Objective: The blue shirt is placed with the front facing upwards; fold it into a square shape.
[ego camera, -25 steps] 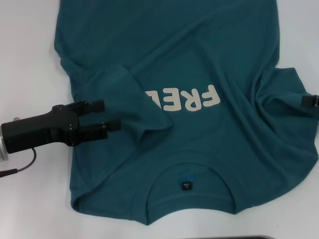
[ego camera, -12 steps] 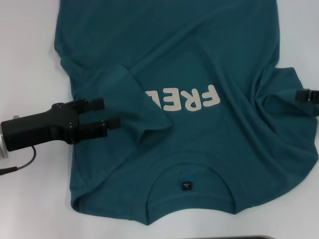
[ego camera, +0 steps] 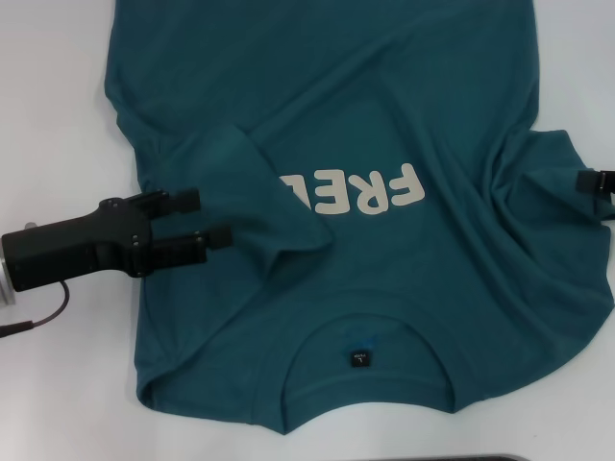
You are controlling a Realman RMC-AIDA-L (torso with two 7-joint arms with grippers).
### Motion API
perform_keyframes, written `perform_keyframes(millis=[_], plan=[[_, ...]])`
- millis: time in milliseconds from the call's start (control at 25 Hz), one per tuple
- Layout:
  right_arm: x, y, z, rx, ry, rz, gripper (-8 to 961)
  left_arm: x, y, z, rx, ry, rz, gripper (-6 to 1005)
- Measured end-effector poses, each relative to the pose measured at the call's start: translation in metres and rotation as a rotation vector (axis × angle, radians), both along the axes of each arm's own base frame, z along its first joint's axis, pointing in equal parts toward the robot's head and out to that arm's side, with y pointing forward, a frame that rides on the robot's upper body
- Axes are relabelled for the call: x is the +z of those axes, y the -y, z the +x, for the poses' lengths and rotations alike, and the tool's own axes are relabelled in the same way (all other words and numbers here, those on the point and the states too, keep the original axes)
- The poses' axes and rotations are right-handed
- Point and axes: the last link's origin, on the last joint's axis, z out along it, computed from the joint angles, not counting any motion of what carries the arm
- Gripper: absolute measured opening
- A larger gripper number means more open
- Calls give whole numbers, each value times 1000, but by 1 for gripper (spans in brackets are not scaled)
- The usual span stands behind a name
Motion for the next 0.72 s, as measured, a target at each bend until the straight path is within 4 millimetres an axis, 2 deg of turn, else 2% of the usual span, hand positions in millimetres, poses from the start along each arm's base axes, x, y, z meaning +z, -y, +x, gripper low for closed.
perform_keyframes(millis=[80,160,400,720], plan=[[0,0,0,1,1,1,419,0,0,0,-1,0,0,917],[1,0,0,1,1,3,177,0,0,1,-3,1,-1,917],[5,0,1,3,4,16,-1,-2,-1,2,-5,2,-4,917],[22,4,-8,77,-70,68,7,-3,-1,3,-4,4,-2,917]])
